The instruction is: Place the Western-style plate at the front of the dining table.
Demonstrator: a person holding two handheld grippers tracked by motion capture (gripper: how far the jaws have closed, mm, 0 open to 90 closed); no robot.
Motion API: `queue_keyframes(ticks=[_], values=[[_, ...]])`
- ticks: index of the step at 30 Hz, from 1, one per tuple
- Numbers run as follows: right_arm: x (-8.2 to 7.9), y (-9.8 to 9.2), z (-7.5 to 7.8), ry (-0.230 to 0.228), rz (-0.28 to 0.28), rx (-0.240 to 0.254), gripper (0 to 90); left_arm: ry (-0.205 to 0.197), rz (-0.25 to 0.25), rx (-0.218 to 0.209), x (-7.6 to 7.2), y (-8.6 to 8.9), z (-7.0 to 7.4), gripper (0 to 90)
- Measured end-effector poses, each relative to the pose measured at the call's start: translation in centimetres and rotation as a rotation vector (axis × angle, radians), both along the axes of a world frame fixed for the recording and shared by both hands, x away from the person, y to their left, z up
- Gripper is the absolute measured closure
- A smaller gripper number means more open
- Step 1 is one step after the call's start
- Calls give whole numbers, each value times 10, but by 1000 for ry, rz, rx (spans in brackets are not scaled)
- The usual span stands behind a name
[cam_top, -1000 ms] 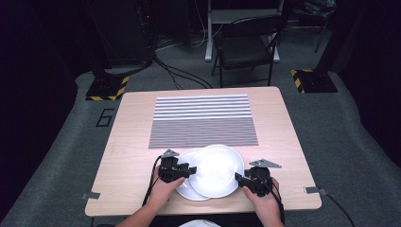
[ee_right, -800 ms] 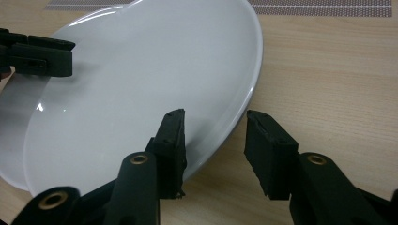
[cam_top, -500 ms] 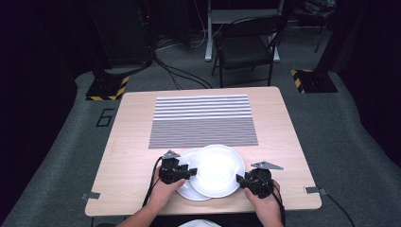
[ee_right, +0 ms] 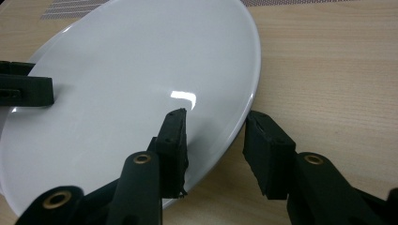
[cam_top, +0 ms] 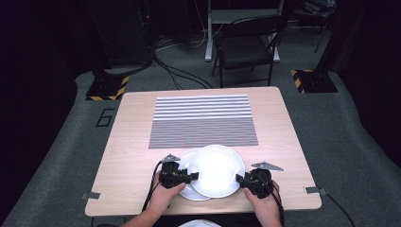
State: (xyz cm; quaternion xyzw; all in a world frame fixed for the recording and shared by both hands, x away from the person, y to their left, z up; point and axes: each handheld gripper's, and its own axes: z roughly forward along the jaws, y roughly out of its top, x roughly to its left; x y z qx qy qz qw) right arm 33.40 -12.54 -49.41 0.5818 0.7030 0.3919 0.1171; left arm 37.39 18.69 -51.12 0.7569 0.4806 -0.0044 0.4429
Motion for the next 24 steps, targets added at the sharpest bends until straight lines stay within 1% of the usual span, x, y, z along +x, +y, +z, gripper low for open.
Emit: queue_keyframes(ticks=[6, 7, 10, 11, 20, 24], values=[[0, 1, -1, -3, -7, -3, 589, -13, 11, -1, -6, -2, 1, 516], [-1, 2, -1, 9, -16, -4, 580, -15, 12, -1, -6, -3, 2, 516], [-1, 1, -2, 14, -18, -1, 579, -17, 17, -3, -8, -4, 2, 516], [-2, 2, -2, 21, -21, 5, 579, -15, 20, -3, -8, -4, 2, 515], [-2, 3, -1, 32, -25, 15, 577, -8, 26, 0, -6, -3, 3, 515], [-2, 4, -1, 33, -27, 24, 569, -21, 33, -3, -6, -2, 5, 515]])
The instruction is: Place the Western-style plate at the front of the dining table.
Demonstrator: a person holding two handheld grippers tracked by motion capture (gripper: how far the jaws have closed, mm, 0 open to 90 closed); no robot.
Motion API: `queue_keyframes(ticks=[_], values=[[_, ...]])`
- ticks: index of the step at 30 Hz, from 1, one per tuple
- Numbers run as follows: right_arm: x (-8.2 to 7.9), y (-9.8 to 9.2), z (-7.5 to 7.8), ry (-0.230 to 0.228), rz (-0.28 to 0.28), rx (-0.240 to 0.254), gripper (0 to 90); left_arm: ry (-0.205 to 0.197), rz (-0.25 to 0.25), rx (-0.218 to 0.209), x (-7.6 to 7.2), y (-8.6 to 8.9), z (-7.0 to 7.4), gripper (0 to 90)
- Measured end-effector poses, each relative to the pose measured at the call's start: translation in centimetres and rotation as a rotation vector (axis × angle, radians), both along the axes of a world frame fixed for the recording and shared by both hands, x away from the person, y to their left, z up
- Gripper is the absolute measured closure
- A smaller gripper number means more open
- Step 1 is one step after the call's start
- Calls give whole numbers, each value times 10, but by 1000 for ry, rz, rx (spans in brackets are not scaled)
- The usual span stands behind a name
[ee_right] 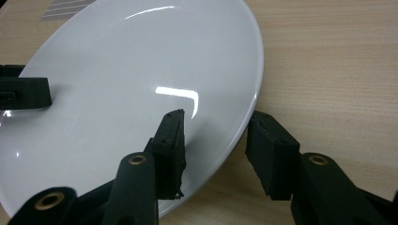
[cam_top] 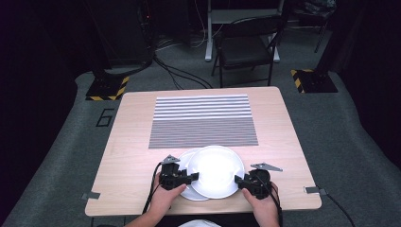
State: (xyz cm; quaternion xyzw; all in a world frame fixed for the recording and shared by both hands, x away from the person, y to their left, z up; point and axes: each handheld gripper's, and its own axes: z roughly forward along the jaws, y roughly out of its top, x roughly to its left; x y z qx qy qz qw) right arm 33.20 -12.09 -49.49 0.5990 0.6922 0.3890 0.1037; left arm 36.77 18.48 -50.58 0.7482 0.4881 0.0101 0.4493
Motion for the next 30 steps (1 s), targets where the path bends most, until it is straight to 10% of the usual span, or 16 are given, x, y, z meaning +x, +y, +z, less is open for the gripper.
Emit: queue_keyframes(ticks=[30], values=[[7, 8, 16, -37, 45, 41, 589, -37, 29, -35, 9, 14, 16, 525]])
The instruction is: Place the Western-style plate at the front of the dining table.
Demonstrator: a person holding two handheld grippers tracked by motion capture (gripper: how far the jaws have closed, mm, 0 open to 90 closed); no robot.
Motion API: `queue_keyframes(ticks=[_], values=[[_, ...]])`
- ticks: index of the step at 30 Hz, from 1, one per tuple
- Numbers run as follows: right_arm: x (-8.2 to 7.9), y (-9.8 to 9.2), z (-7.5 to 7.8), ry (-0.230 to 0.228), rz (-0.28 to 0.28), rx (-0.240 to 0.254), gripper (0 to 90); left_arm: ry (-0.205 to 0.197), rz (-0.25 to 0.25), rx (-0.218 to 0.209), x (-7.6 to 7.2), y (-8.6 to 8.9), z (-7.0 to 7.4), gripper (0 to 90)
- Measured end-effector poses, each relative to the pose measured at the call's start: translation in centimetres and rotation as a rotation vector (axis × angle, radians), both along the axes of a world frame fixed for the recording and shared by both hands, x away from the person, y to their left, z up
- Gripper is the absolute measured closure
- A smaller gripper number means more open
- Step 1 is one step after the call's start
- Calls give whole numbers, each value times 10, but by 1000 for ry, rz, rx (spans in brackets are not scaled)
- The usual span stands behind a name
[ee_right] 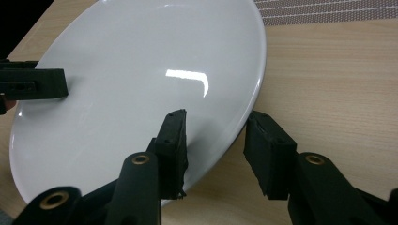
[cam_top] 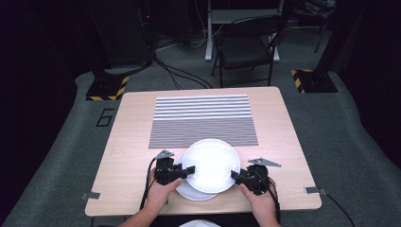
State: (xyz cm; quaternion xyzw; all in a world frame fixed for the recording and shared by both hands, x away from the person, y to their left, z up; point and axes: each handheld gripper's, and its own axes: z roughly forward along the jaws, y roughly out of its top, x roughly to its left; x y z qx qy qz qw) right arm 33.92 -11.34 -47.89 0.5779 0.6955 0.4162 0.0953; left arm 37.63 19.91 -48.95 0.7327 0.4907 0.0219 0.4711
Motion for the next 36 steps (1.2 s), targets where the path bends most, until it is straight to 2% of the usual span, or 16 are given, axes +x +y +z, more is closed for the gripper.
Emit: queue_keyframes(ticks=[18, 27, 31, 36], values=[[5, 0, 0, 7, -13, 46, 619, 6, 3, 1, 5, 4, 2, 544], [3, 3, 1, -2, -7, 43, 623, 13, 10, 8, 6, 6, 2, 544], [5, 5, 0, 16, -1, 39, 623, 21, 19, 16, 7, 6, 2, 544], [6, 5, -1, 17, -1, 40, 623, 24, 28, 14, 9, 7, 2, 543]])
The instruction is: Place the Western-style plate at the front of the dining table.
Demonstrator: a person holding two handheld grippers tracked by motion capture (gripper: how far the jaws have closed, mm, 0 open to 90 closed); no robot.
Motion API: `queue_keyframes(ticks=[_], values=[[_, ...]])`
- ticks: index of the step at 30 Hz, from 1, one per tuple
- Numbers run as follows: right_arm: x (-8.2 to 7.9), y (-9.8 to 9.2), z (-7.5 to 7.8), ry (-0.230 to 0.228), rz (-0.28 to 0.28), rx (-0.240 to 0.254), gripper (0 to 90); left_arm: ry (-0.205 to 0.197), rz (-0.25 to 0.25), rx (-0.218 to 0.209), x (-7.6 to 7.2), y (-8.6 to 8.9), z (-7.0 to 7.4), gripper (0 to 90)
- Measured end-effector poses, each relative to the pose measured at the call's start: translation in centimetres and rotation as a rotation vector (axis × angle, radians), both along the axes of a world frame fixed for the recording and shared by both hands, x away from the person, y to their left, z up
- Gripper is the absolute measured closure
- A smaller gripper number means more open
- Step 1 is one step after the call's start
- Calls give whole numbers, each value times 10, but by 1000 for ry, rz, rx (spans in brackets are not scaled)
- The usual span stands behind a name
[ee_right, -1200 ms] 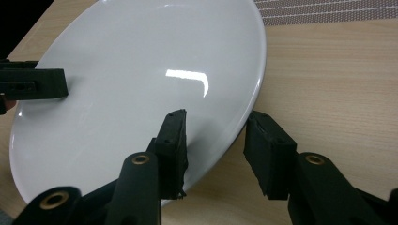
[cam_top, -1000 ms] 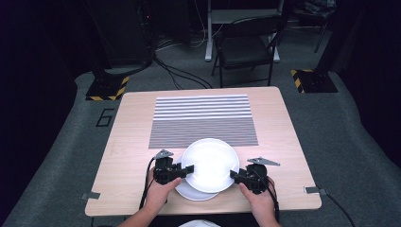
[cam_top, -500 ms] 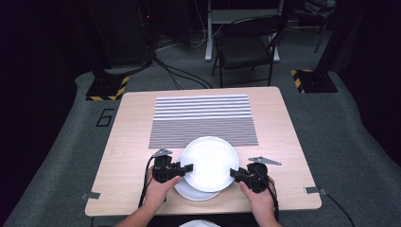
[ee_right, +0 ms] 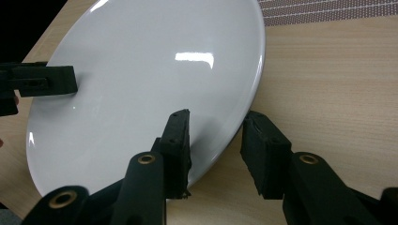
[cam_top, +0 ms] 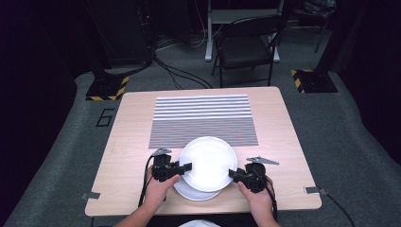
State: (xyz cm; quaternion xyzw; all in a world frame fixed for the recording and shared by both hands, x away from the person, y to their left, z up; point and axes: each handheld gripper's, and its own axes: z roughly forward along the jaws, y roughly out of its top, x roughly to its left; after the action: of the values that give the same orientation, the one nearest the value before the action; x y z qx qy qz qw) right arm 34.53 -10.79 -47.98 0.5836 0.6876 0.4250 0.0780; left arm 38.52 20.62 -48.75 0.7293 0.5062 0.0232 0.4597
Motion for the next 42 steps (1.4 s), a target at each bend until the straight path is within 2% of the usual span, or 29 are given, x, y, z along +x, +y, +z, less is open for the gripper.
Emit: queue_keyframes(ticks=[11, 16, 23, 29, 31, 42], values=[[4, 3, 3, 6, -4, 28, 623, 5, 4, 17, 5, 5, 5, 543], [7, 6, 4, 5, -6, 36, 620, 11, 21, -2, 7, 10, 6, 581], [9, 8, 3, 10, -3, 41, 620, 17, 22, 24, 9, 12, 5, 607], [10, 8, 4, 12, -8, 62, 620, 31, 36, 30, 12, 11, 4, 606], [11, 8, 4, 5, -9, 55, 621, 29, 36, 30, 13, 10, 5, 608], [17, 6, 2, 12, -22, 55, 635, 31, 52, -12, 16, 9, 9, 608]])
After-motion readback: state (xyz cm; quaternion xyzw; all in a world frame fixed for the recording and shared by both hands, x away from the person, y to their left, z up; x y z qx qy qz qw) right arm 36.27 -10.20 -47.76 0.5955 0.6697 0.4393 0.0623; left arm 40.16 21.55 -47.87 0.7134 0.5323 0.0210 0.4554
